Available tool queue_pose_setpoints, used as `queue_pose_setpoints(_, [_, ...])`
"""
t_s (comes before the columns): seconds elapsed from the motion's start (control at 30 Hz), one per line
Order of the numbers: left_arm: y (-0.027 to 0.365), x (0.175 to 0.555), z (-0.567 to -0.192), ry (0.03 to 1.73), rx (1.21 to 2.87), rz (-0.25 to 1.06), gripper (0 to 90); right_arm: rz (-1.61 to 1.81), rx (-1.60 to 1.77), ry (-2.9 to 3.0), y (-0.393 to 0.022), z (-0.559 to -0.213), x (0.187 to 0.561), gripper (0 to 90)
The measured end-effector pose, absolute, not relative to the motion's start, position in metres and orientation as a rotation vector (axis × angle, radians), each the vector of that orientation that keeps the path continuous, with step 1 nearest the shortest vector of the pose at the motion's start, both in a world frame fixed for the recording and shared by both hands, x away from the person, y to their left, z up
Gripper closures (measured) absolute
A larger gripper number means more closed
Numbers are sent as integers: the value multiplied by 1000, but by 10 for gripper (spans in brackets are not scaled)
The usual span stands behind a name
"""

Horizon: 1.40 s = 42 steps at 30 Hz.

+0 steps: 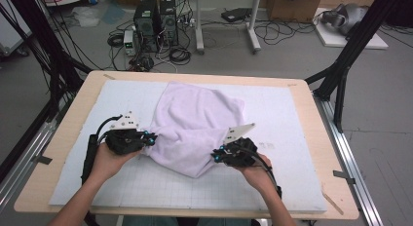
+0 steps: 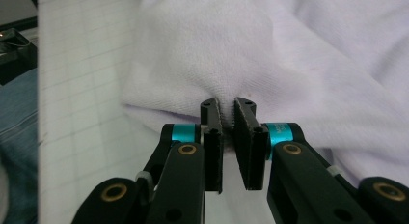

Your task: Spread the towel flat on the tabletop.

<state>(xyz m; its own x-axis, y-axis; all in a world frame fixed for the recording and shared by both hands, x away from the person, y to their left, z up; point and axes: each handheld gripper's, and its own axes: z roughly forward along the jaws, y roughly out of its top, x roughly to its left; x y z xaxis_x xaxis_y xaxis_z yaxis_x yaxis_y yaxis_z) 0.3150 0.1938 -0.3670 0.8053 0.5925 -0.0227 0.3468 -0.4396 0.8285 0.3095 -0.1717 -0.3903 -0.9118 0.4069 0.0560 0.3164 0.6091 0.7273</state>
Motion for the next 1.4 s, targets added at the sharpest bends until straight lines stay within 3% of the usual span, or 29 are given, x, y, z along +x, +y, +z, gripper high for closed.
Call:
queue_pose_setpoints(0.3, [181, 328, -371, 722, 2104, 360, 862, 1155, 664, 2668, -213, -372, 299, 827])
queue_pose_setpoints(0.57, [182, 392, -413, 947, 2101, 368, 862, 1144, 875, 2609, -212, -387, 369, 827])
queue_pose_setpoints(0.7, [182, 407, -427, 1003, 2108, 353, 845, 1106, 942, 2605, -204, -398, 396, 820])
queue_pose_setpoints(0.83, [188, 400, -417, 977, 2088, 344, 731, 1112, 951, 2602, -204, -400, 399, 799])
queue_pose_setpoints(1.0, [201, 384, -394, 949, 2024, 353, 619, 1153, 922, 2579, -209, -386, 383, 706])
queue_pose_setpoints(1.4, [194, 334, -377, 757, 2095, 325, 576, 1241, 704, 2580, -198, -368, 331, 592])
